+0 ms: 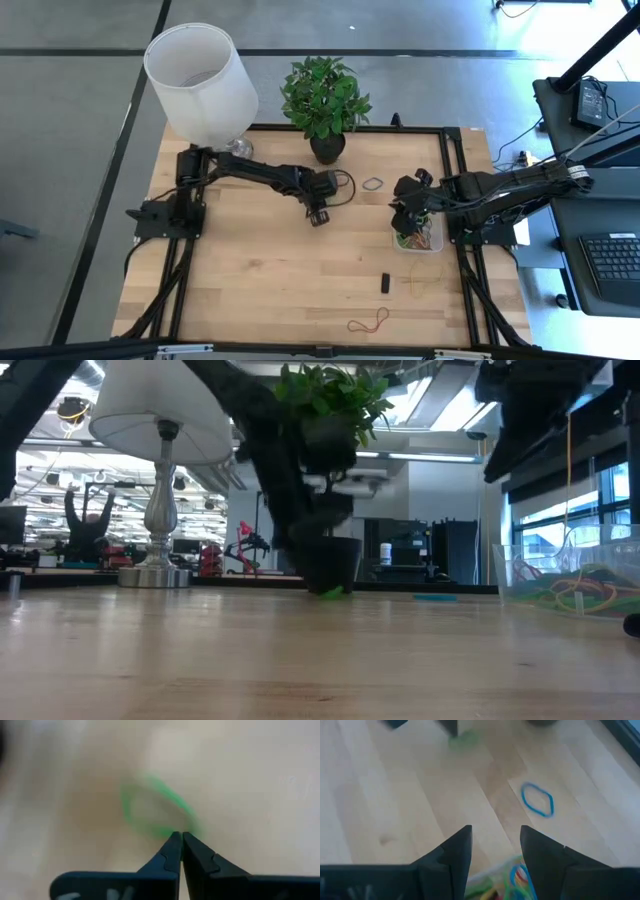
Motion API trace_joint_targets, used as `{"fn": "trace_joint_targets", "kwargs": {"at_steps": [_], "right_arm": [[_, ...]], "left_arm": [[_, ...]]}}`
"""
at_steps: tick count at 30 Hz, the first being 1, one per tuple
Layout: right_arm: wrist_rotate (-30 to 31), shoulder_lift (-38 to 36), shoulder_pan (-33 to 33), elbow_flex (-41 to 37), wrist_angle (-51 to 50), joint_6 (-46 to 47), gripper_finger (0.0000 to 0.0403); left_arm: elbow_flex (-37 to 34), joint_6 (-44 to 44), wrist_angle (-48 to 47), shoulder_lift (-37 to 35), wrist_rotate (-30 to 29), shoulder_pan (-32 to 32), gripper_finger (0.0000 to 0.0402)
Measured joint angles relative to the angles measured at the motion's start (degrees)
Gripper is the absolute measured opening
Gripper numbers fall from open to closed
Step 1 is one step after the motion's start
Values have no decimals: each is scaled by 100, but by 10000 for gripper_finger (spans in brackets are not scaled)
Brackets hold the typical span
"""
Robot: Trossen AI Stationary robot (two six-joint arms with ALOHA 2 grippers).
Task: Pick and place rubber bands into bin
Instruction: Put the green rubber band into the transparent bin
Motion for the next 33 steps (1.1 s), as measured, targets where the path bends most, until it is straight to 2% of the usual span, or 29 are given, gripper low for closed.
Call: {"fn": "trace_joint_targets", "kwargs": {"at_steps": [3, 6, 10, 13, 18, 23, 27, 33], "right_arm": [[4, 0, 0, -52, 453, -15, 171], [4, 0, -2, -199, 923, -23, 171], [0, 3, 0, -579, 2016, -201, 171], [-7, 29, 0, -844, 3018, -662, 171], [-4, 256, -4, -999, 4409, -1659, 171], [-14, 913, -98, -999, 5689, -2512, 173], [-51, 1416, -259, -999, 6035, -2544, 194], [-443, 1904, -418, -990, 6648, -2518, 228]], "left_arm": [[162, 13, 16, -386, 234, -97, 3], [184, 85, 26, -891, 184, -149, 3], [168, 334, -56, -1488, 143, -308, 3], [184, 520, -44, -1814, 85, -338, 3], [179, 560, -67, -2007, 205, -379, 3], [179, 560, -48, -2010, 276, -475, 3], [179, 560, -47, -2010, 280, -573, 3], [179, 559, -12, -2010, 257, -604, 3]]}}
